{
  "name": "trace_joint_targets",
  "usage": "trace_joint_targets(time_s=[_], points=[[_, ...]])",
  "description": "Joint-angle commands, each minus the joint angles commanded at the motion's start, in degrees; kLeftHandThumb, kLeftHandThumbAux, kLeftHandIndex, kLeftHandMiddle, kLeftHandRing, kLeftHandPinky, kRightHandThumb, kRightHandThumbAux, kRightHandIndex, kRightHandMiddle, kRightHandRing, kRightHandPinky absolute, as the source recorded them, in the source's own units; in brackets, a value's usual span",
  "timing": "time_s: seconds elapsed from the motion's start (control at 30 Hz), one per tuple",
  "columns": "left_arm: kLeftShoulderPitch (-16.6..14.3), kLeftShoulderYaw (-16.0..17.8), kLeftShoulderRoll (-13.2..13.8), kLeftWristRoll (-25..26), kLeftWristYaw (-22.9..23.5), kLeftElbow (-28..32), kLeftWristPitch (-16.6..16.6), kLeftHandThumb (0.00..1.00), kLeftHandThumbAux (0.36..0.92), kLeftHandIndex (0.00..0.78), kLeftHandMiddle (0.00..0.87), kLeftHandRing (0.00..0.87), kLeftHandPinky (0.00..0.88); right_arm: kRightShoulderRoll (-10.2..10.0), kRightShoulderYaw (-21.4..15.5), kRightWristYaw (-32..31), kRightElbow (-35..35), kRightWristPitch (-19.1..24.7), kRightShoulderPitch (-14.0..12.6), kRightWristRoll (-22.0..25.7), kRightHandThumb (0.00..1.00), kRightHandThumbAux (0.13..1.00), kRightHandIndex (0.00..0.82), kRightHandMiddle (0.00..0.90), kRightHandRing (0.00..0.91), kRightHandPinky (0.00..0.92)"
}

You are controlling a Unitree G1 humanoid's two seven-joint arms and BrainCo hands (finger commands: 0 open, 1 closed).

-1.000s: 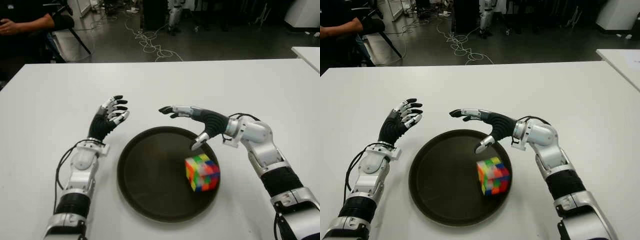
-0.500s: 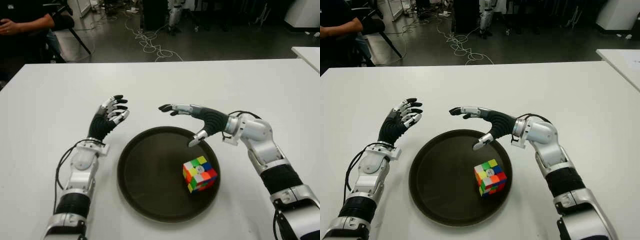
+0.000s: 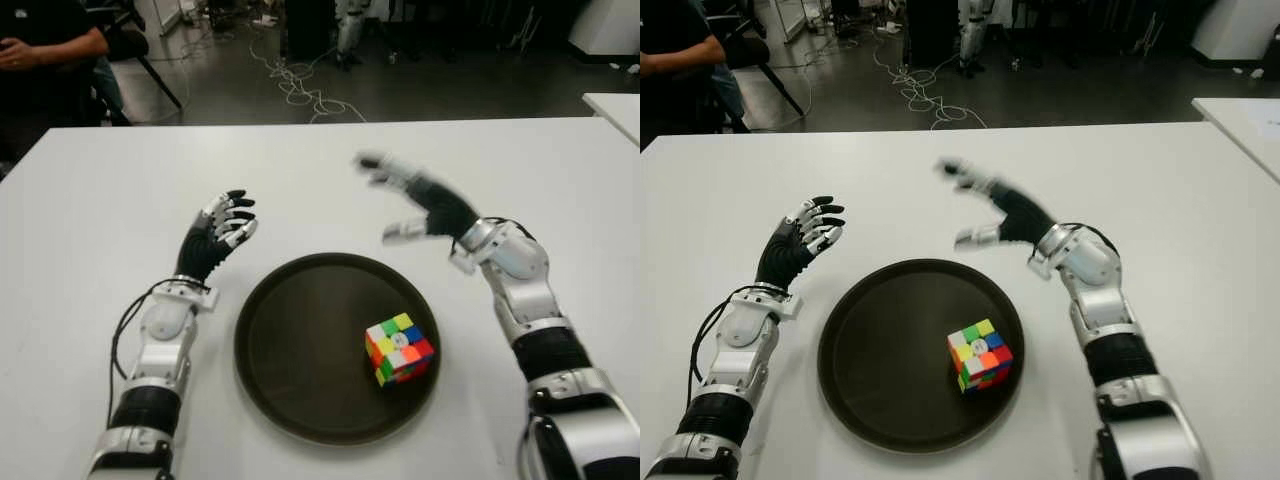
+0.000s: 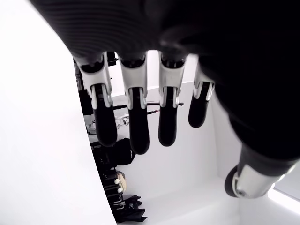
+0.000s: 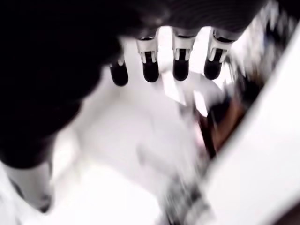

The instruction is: Pick up the Rubik's Cube and put it in the plate

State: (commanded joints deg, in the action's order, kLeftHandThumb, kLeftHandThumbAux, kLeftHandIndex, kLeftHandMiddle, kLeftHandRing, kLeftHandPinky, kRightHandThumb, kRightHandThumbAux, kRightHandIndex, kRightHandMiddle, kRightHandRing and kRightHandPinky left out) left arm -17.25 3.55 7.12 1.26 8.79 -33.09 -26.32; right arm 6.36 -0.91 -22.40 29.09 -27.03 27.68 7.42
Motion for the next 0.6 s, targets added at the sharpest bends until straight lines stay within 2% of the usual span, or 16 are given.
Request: trace_joint_targets(time_s=[0.1, 0.23, 0.4, 0.6], points=[[-0.1, 0.0, 0.1, -0.3, -0.2, -0.2, 0.2, 0.113, 0.591, 0.202, 0.271, 0.279, 0.294, -2.3, -1.6, 8.3, -3.0, 4.2, -1.5, -1.7, 0.000, 0.778, 0.145, 0.205, 0.188, 0.183], [-0.3, -0.1, 0.0, -0.6, -0.5, -0.6, 0.1, 0.106, 0.589, 0.202, 0.274, 0.280, 0.297, -4.3, -2.7, 15.6, -6.2, 9.5, -2.1, -3.0, 0.000, 0.817, 0.171, 0.242, 0.226, 0.223], [-0.5, -0.2, 0.0, -1.1, -1.2, -0.9, -0.2, 0.095, 0.592, 0.206, 0.278, 0.280, 0.287, -6.0, -3.9, 22.1, -9.8, 15.3, -2.8, -3.7, 0.000, 0.850, 0.180, 0.250, 0.233, 0.237], [-0.8, -0.3, 0.0, -1.5, -1.8, -1.4, -0.6, 0.098, 0.602, 0.199, 0.276, 0.276, 0.277, -7.1, -6.0, 27.1, -11.4, 19.5, -3.6, -3.1, 0.000, 0.869, 0.153, 0.217, 0.203, 0.204]])
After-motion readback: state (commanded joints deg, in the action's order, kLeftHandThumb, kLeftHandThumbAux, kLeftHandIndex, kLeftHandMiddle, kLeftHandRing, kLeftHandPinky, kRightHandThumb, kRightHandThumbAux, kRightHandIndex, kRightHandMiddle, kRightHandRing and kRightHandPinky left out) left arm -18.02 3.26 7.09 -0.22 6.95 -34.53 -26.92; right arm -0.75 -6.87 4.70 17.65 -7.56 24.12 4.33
